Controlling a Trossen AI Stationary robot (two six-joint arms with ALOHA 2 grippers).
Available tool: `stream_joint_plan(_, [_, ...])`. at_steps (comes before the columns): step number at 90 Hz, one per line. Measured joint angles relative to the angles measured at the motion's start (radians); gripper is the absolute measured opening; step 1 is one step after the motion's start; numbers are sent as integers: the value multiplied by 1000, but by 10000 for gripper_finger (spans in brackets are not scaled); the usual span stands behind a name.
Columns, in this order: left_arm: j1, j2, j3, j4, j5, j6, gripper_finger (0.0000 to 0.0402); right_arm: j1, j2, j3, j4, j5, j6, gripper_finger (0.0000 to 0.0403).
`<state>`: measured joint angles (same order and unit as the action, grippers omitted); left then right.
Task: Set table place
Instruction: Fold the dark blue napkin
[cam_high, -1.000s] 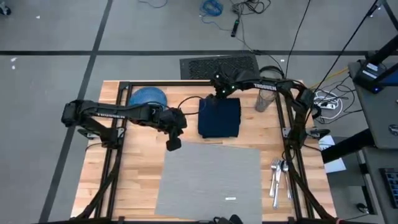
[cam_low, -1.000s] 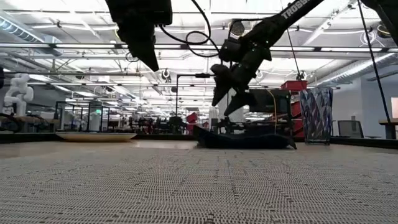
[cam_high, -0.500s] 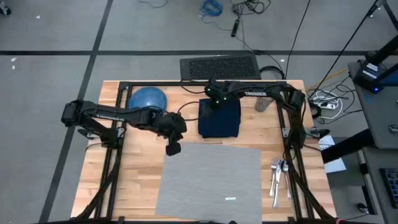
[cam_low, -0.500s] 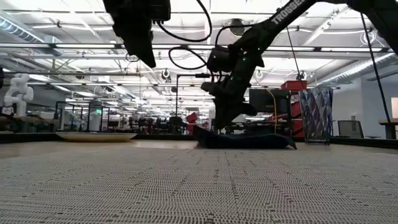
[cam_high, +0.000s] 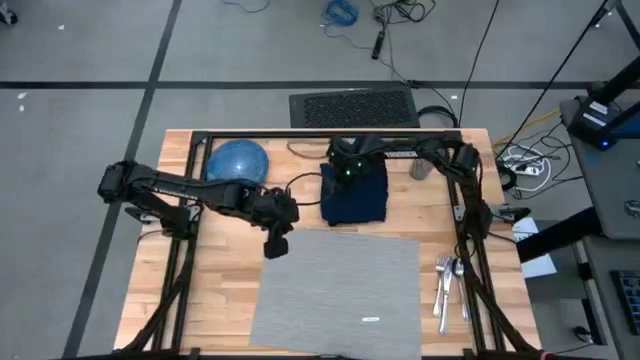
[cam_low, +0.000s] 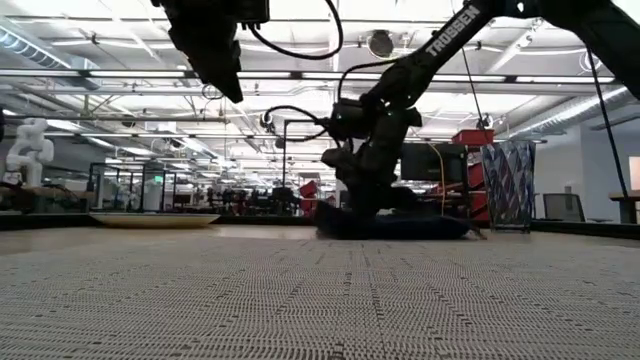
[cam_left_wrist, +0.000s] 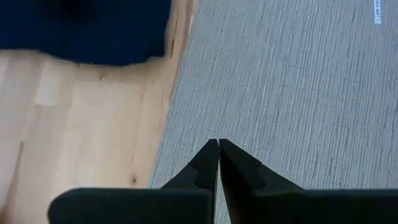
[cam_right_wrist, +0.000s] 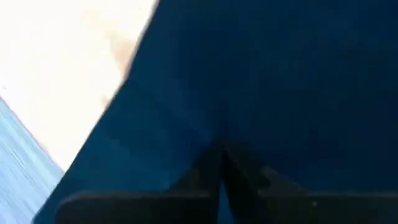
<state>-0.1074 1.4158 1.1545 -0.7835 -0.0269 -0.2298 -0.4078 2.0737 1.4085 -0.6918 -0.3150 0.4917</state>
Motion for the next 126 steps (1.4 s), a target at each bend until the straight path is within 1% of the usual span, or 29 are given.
stream_joint_plan(5, [0, 0, 0, -10, -1, 0, 0, 33, -3, -1, -71, 23, -38, 0])
stream_joint_plan(12, [0, 0, 0, -23, -5, 0, 0, 71, -13, -7, -165, 81, -67, 0])
stream_joint_plan(24, [0, 0, 0, -23, -18, 0, 0, 127, -44, -15, -303, 232, -71, 0])
stream_joint_plan(32, [0, 0, -1, -22, -41, 1, 0, 152, -94, -19, -300, 313, -29, 0])
stream_joint_plan(39, [0, 0, -1, -23, -51, 1, 0, 163, -147, -14, -272, 362, 3, 0])
stream_joint_plan(45, [0, 0, -1, -23, -61, 2, 0, 152, -160, -14, -229, 388, 22, 0])
stream_joint_plan(57, [0, 0, -1, -38, -71, 0, 0, 72, -157, -15, -173, 364, 41, 0])
stream_joint_plan(72, [-4, 0, -1, -81, -79, -25, 0, -23, -136, -17, -174, 311, 54, 0])
stream_joint_plan(90, [-14, 0, -1, -96, -80, -25, 0, -93, -138, -16, -173, 238, 53, 0])
stream_joint_plan(105, [-14, 0, -1, -95, -80, -26, 0, -111, -110, -15, -184, 180, 49, 0])
stream_joint_plan(114, [-14, 0, -1, -94, -80, -27, 0, -97, -84, -15, -200, 163, 47, 0])
stream_joint_plan(126, [-14, 0, -1, -93, -80, -28, 0, -77, -63, -15, -164, 152, 43, 0])
